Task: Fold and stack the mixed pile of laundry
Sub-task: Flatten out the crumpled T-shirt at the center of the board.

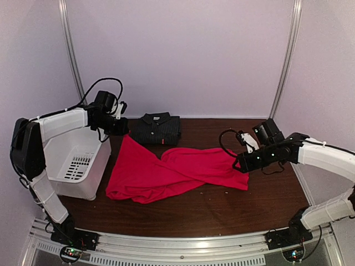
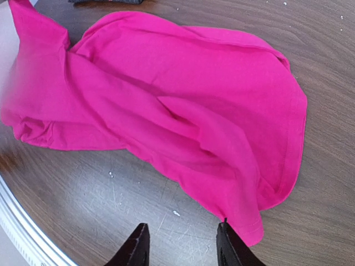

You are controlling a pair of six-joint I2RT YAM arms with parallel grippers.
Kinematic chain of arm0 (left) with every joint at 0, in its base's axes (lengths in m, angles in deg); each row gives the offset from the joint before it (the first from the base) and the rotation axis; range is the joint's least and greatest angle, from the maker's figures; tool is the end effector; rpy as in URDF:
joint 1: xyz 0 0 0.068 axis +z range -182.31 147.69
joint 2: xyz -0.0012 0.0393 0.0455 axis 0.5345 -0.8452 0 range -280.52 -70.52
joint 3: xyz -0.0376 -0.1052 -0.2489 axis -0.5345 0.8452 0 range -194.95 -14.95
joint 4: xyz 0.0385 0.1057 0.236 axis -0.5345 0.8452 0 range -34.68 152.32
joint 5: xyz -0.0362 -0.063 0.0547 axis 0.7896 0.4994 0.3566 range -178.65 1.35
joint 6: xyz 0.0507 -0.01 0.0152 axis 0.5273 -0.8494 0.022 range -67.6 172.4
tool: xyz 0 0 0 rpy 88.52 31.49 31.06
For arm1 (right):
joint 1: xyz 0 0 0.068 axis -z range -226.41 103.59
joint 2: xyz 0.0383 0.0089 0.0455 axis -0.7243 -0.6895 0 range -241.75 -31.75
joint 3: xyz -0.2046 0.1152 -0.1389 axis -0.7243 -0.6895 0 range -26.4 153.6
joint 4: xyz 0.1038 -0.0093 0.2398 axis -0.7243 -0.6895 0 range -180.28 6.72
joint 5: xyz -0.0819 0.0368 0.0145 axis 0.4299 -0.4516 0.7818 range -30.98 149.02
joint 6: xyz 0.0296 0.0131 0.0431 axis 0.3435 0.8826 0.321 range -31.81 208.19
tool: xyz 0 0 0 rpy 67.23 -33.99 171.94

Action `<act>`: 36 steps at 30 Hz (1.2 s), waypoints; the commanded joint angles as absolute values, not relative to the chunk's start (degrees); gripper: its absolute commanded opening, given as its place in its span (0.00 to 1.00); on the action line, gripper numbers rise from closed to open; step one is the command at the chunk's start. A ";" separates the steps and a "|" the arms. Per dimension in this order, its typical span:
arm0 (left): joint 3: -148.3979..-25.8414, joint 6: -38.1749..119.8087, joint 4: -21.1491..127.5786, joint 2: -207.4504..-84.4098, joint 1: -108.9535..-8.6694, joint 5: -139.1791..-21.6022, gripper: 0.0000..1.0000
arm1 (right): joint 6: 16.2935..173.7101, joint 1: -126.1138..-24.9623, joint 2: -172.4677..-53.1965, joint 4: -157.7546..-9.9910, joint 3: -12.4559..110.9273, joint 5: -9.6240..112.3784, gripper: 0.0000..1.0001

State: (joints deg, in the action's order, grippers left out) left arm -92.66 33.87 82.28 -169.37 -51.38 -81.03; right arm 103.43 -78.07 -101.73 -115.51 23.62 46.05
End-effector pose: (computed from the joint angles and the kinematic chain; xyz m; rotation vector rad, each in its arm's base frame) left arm 0.3611 -0.1299 0.2607 0.0743 2.4516 -0.4570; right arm 0.2061 0.1364 0.2485 -0.4633 2.5153 0.6147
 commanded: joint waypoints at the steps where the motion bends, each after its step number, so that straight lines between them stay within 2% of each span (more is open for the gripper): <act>1: -93.85 33.85 79.93 -169.49 -51.12 -80.34 0.00 | 101.85 -81.06 -102.90 -119.64 23.25 51.12 0.40; 11: -93.79 33.94 80.08 -169.01 -51.12 -80.04 0.00 | 101.60 -81.14 -117.89 -118.69 24.23 53.63 0.40; 20: -93.41 33.98 80.02 -168.61 -51.12 -79.91 0.00 | 100.62 -80.58 -124.76 -119.92 25.88 53.75 0.52; 24: -93.52 33.85 80.02 -168.78 -51.12 -79.83 0.00 | 100.50 -80.55 -127.02 -120.26 26.52 54.60 0.54; 27: -93.52 33.94 80.02 -168.79 -51.12 -79.85 0.00 | 100.48 -80.64 -130.73 -120.34 26.90 54.54 0.47; 30: -93.52 33.86 79.97 -168.50 -51.12 -79.20 0.00 | 100.49 -81.58 -133.57 -121.04 27.83 54.79 0.35; 32: -93.41 33.85 79.53 -168.12 -51.12 -78.01 0.00 | 100.66 -82.27 -134.43 -121.69 28.24 55.69 0.20; 34: -93.35 33.85 79.04 -167.20 -51.27 -76.87 0.00 | 100.87 -82.42 -133.27 -121.70 28.08 56.15 0.00; 36: -93.31 34.34 78.58 -165.09 -52.20 -76.54 0.00 | 101.33 -82.43 -129.40 -122.13 27.90 57.52 0.00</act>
State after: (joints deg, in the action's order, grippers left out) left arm -92.64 33.87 82.02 -169.26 -51.38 -78.91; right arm 100.53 -81.83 -130.16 -119.66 30.35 56.14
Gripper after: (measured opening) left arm 0.007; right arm 0.020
